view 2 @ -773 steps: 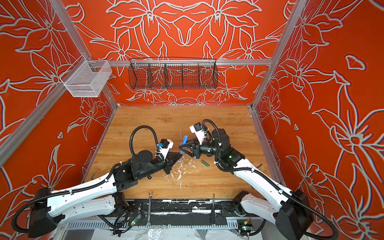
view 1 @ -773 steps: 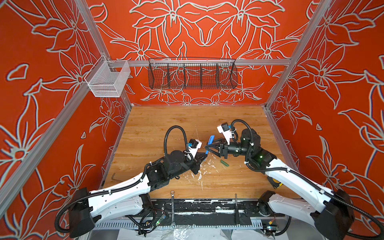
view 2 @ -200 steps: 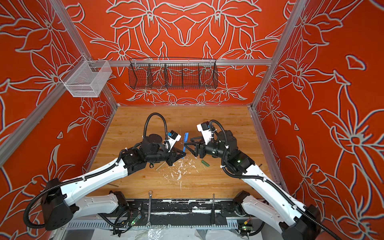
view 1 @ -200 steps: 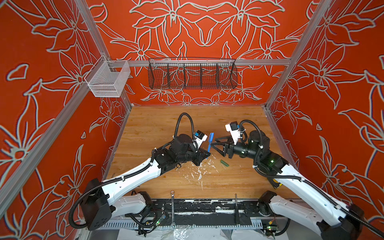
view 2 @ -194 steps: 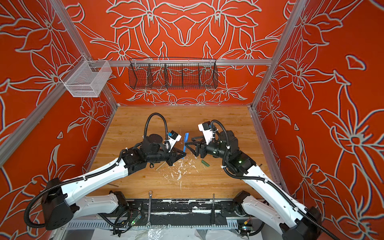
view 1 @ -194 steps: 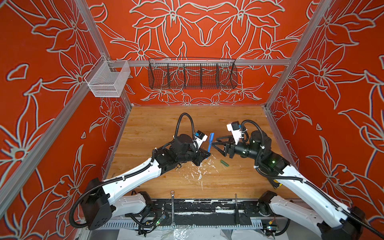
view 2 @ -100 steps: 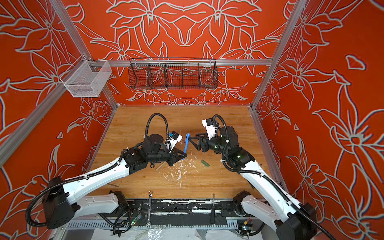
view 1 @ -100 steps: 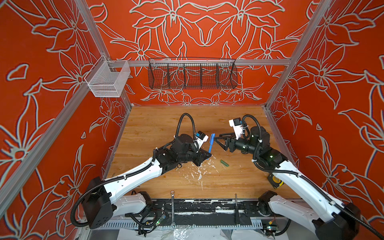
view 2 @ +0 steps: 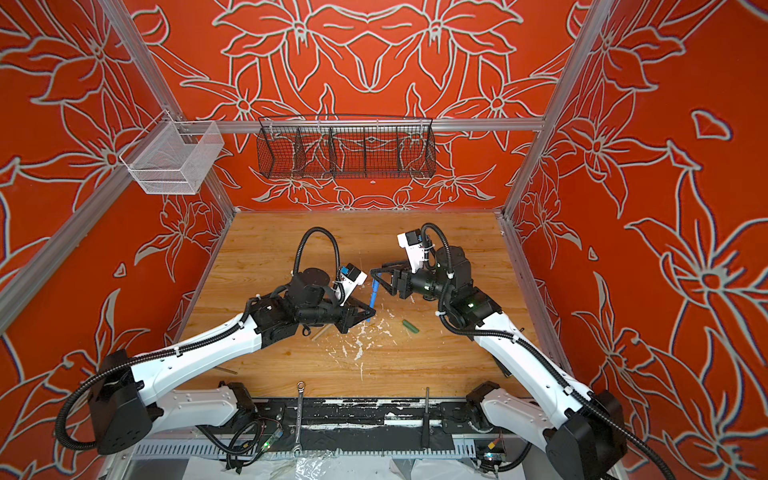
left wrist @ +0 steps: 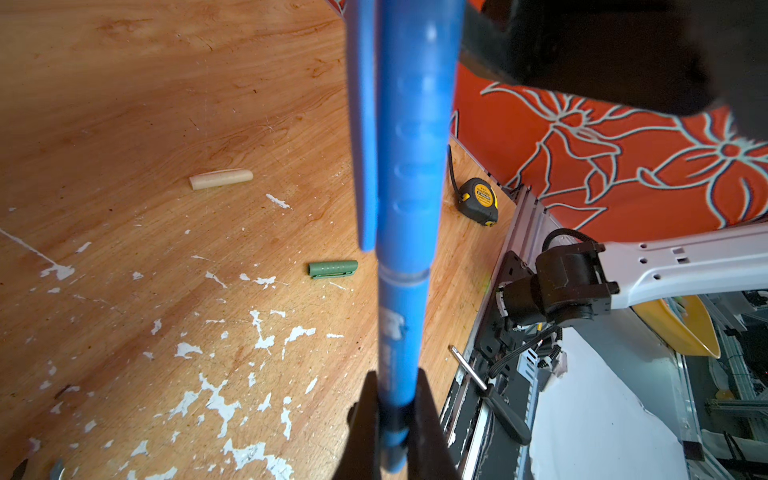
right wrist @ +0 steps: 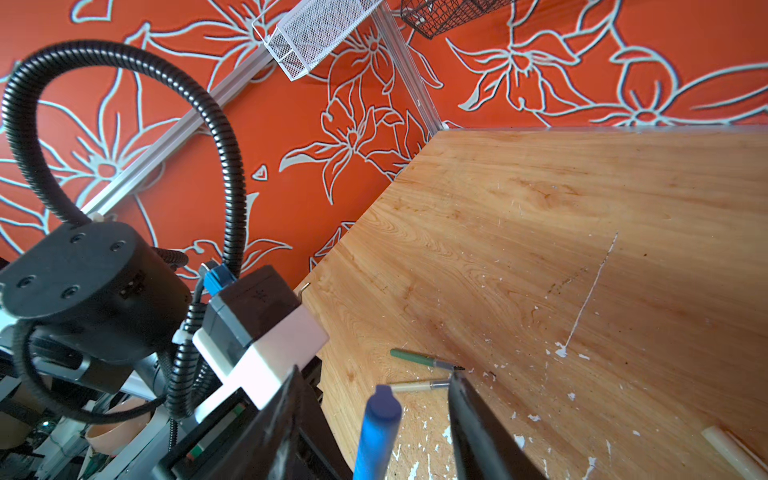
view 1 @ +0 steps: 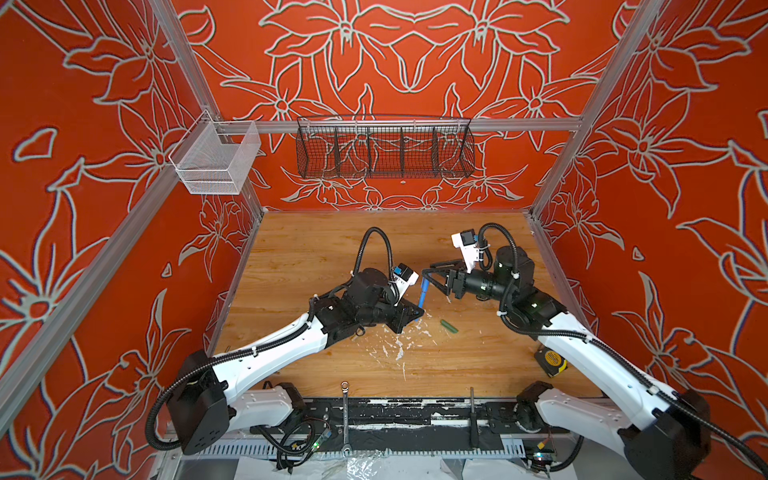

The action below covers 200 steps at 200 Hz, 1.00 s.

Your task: Insert the pens into the pen caps

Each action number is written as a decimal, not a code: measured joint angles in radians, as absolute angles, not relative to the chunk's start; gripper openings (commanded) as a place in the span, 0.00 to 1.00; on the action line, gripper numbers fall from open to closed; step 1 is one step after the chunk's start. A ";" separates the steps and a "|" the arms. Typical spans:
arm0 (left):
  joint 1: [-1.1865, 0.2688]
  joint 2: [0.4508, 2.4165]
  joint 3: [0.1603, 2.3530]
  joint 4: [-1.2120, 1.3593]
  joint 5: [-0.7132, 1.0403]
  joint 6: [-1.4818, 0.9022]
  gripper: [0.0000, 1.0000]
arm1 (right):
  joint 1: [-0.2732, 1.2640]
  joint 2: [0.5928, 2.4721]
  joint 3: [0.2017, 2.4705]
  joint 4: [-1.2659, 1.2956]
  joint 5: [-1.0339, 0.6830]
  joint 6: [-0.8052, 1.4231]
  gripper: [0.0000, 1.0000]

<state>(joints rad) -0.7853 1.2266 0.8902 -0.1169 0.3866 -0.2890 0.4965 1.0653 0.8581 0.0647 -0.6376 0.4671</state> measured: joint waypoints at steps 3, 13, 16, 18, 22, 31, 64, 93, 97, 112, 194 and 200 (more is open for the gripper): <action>-0.785 1.227 0.890 -0.117 0.387 -0.289 0.00 | 0.496 1.068 0.859 0.064 -0.639 0.467 0.53; -0.785 1.227 0.890 -0.117 0.387 -0.289 0.00 | 0.496 1.077 0.859 0.064 -0.641 0.468 0.52; -0.785 1.227 0.890 -0.117 0.387 -0.289 0.00 | 0.496 1.079 0.860 0.064 -0.641 0.468 0.51; -0.785 1.227 0.890 -0.116 0.387 -0.289 0.00 | 0.496 1.081 0.860 0.064 -0.641 0.469 0.51; -0.785 1.227 0.890 -0.116 0.387 -0.289 0.00 | 0.496 1.084 0.862 0.063 -0.643 0.469 0.50; -0.785 1.227 0.890 -0.115 0.387 -0.289 0.00 | 0.496 1.091 0.865 0.064 -0.646 0.471 0.48; -0.785 1.227 0.890 -0.113 0.387 -0.289 0.00 | 0.496 1.093 0.869 0.065 -0.655 0.477 0.34; -0.785 1.242 0.905 -0.128 0.361 -0.288 0.00 | 0.496 1.093 0.870 0.068 -0.658 0.480 0.13; -0.785 1.247 0.914 -0.134 0.358 -0.287 0.00 | 0.496 1.094 0.870 0.071 -0.658 0.483 0.10; -0.786 1.268 0.953 -0.163 0.342 -0.281 0.00 | 0.490 1.094 0.871 0.083 -0.655 0.488 0.01; -0.759 1.351 1.068 -0.242 0.344 -0.242 0.00 | 0.482 1.085 0.874 0.095 -0.591 0.476 0.00; -0.750 1.353 1.069 -0.240 0.358 -0.238 0.00 | 0.482 1.084 0.874 0.097 -0.585 0.480 0.00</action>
<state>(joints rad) -0.7502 1.3529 1.0695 -0.2398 0.3576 -0.2382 0.4824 1.0843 0.8742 0.0971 -0.5846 0.4797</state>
